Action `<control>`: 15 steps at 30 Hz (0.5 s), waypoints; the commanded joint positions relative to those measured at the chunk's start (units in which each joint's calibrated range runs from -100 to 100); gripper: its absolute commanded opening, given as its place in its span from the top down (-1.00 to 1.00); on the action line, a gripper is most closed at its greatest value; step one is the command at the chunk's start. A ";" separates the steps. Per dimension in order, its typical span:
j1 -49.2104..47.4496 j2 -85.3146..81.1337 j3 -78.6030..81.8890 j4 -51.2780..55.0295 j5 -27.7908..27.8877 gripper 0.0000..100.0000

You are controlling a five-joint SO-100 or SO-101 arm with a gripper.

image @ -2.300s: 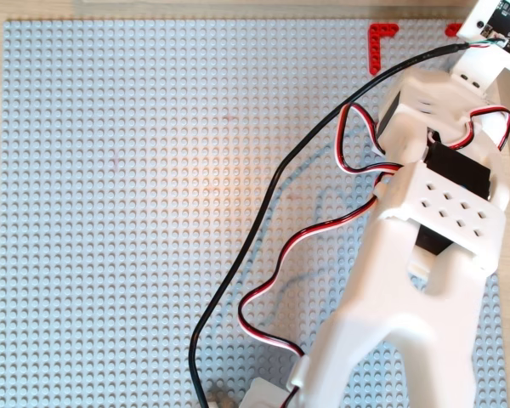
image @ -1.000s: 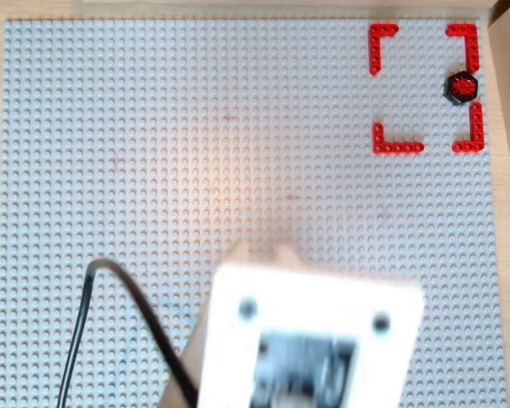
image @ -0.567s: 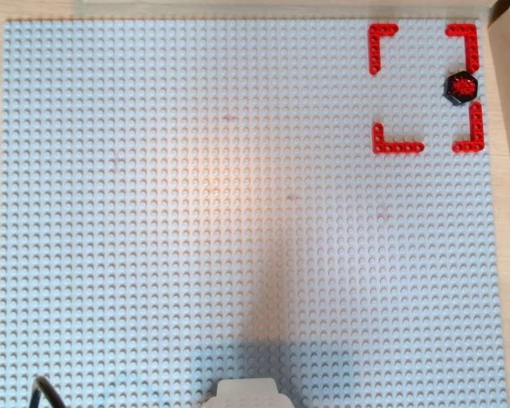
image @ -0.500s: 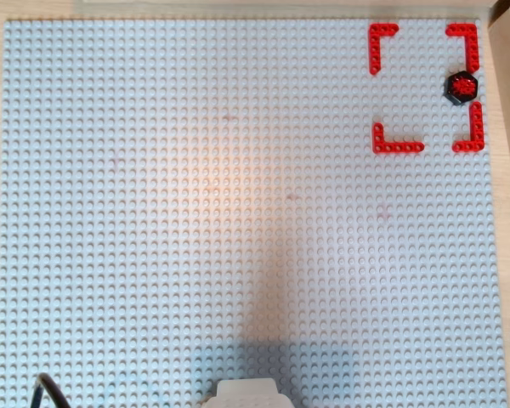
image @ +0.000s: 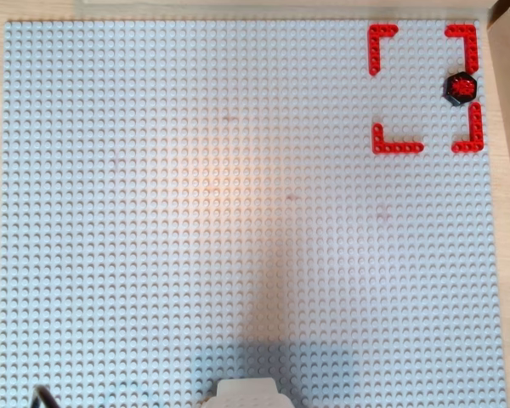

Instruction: Grab the Lego and store it in red box

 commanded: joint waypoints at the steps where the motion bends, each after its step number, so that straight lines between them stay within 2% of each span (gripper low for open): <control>1: 0.05 -0.59 -1.31 0.24 0.03 0.90; 15: 0.05 -0.59 -1.22 0.24 0.18 0.90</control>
